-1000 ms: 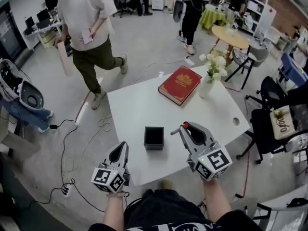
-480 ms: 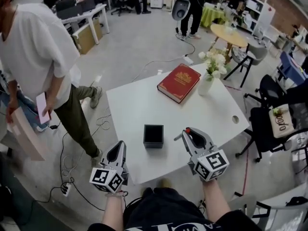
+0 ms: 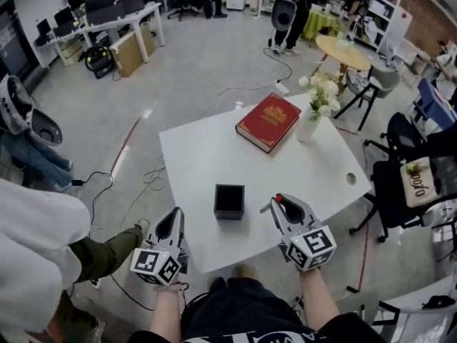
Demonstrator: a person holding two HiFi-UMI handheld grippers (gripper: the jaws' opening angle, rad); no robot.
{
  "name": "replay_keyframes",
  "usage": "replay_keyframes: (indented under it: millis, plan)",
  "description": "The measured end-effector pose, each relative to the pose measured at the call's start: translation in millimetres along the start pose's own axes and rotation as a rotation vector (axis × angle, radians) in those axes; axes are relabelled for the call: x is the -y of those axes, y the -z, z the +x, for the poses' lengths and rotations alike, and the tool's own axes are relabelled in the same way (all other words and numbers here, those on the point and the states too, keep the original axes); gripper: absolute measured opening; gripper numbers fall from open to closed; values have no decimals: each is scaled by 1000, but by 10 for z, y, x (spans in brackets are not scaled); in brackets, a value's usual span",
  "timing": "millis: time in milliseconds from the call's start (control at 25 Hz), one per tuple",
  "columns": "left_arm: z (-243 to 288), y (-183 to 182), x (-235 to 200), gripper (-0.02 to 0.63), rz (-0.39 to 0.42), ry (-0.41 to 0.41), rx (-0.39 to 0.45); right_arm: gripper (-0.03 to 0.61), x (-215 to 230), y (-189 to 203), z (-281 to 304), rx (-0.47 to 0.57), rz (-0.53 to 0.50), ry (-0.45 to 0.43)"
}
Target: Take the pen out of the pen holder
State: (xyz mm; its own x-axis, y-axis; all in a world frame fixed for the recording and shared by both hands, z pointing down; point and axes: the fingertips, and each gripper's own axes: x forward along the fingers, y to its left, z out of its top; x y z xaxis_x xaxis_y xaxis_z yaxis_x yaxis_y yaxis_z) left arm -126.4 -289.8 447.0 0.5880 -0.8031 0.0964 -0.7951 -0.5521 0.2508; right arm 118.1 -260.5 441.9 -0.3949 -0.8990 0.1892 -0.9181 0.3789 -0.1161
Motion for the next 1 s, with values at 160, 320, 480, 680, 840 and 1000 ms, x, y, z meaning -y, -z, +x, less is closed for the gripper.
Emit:
replay_keyframes:
  millis: [160,320,480,680,840,1000]
  plan:
    - [25,3,-36,2,1,-8,0,66,22,57,29,-9,5,0]
    - [20,-2,-70,2,3,-14,0,66,18,88,34,-14,8,-2]
    - [4,-30,-101,2,1,-20,4,66,7,106,38,-18,11,-1]
    - [24,-49,-136,2,0,-22,9,66,13,123,64,-22,11,-1]
    - [57,-61,-151,2,-1,-21,9,66,44,116,89,-24,9,4]
    - [74,-56,-150,2,0,-19,12,66,55,116,92,-22,9,4]
